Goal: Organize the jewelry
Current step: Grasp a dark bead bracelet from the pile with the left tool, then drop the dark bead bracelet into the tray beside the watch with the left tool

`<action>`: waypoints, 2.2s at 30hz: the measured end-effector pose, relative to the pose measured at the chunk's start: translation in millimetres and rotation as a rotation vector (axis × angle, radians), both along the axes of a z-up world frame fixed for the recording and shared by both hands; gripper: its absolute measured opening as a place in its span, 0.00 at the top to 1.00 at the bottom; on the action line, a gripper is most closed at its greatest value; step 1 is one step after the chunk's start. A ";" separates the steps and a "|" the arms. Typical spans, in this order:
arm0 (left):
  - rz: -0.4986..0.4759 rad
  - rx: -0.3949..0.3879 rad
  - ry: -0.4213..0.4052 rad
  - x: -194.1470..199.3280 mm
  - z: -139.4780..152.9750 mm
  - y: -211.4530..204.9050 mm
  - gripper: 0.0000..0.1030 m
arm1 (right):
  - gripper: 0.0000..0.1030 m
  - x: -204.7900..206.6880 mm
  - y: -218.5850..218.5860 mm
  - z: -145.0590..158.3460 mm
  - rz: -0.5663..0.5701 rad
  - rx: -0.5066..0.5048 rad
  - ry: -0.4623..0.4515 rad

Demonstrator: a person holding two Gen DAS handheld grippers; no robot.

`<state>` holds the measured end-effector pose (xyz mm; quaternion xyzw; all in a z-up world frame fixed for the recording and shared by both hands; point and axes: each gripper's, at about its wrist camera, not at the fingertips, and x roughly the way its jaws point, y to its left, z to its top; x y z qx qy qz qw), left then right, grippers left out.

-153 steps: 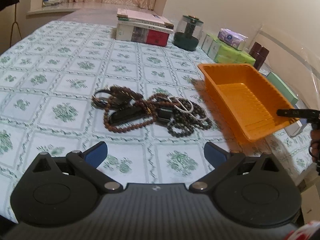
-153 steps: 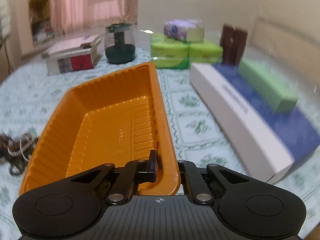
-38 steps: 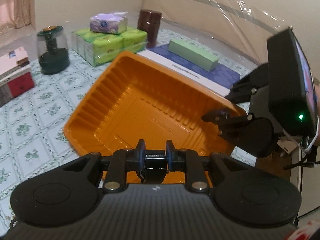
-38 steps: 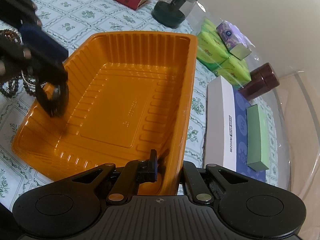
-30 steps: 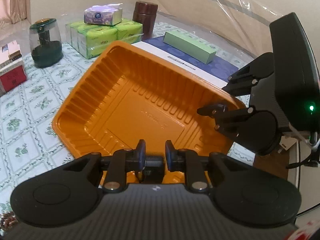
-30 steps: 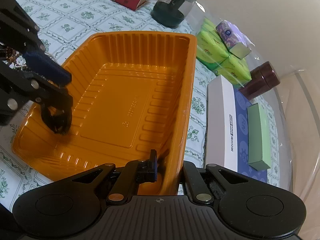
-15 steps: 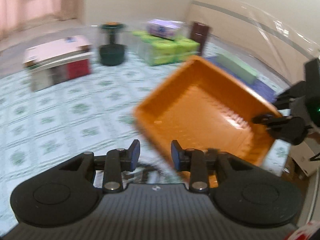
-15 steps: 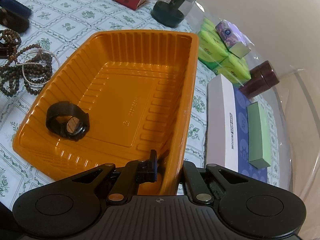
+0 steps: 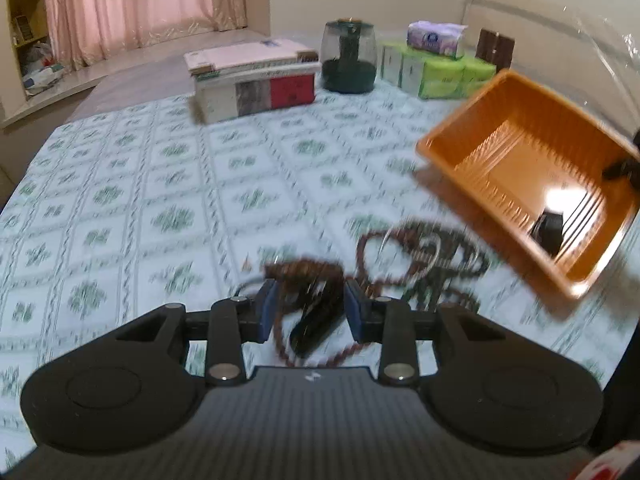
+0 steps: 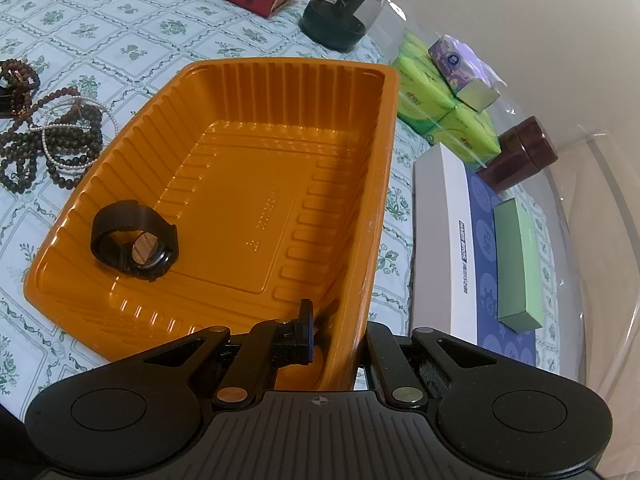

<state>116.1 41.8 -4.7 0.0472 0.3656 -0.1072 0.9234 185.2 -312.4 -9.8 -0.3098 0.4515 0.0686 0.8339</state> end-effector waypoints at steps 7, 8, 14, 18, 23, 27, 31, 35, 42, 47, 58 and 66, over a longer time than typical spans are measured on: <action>0.071 -0.009 0.022 -11.6 -30.7 10.2 0.69 | 0.94 -0.4 0.3 0.1 0.000 -0.001 0.000; 0.081 -0.015 0.024 -11.1 -33.4 12.5 0.69 | 0.94 -0.5 0.2 -0.1 -0.001 0.000 -0.001; 0.120 -0.065 0.021 1.9 -38.7 21.8 0.69 | 0.94 -1.9 -0.4 0.1 -0.004 0.001 0.001; 0.113 -0.048 -0.007 13.3 -34.7 18.3 0.71 | 0.94 -2.3 -0.8 0.3 -0.002 -0.002 -0.002; -0.045 0.161 -0.087 21.3 -33.8 -9.2 0.71 | 0.94 -2.7 0.0 0.1 -0.002 -0.003 -0.002; -0.220 0.386 -0.149 19.5 -41.4 -32.3 0.71 | 0.94 -2.5 -0.5 0.3 -0.003 -0.003 -0.002; -0.344 0.541 -0.165 19.6 -52.5 -44.5 0.71 | 0.94 -2.7 0.0 0.1 -0.004 -0.003 -0.003; -0.413 0.653 -0.183 19.2 -60.7 -51.2 0.82 | 0.94 -2.1 0.2 0.1 -0.005 -0.004 -0.004; -0.400 0.638 -0.172 24.7 -46.3 -47.8 0.94 | 0.94 -3.0 0.5 0.2 -0.006 -0.004 -0.006; -0.331 0.488 -0.164 33.5 -13.6 -33.5 0.94 | 0.94 -2.8 0.2 0.8 -0.006 -0.005 -0.006; -0.310 0.278 -0.199 37.7 44.6 -54.9 0.94 | 0.94 -2.5 1.3 1.9 -0.009 -0.002 -0.008; -0.455 0.035 -0.141 30.9 48.5 -133.4 0.94 | 0.94 -2.6 1.1 2.1 -0.009 -0.002 -0.008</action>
